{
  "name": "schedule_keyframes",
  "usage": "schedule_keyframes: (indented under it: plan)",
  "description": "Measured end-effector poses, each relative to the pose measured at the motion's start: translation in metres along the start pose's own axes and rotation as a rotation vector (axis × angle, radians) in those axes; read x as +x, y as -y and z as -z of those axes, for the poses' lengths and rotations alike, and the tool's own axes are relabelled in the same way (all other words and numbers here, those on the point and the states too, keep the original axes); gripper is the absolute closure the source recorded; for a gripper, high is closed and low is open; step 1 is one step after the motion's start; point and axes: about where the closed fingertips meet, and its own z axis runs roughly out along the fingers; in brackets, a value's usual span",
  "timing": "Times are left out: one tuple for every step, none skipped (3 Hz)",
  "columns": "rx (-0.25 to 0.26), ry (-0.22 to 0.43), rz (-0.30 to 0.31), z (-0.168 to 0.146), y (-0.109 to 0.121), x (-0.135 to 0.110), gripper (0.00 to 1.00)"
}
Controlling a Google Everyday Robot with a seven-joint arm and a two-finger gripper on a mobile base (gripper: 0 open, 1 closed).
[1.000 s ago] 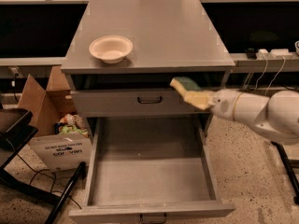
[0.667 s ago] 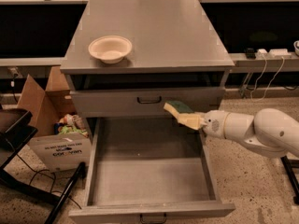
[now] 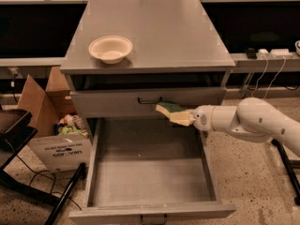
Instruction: Place sponge into middle drawer
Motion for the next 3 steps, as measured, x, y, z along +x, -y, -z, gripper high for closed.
schedule_keyframes:
  plan:
    - [0.003,-0.028,-0.003,-0.007,0.0,0.007,1.0]
    - [-0.004,-0.163,-0.05,-0.016,0.001,0.067,1.0]
    - [0.02,-0.302,-0.105,-0.016,0.013,0.159,1.0]
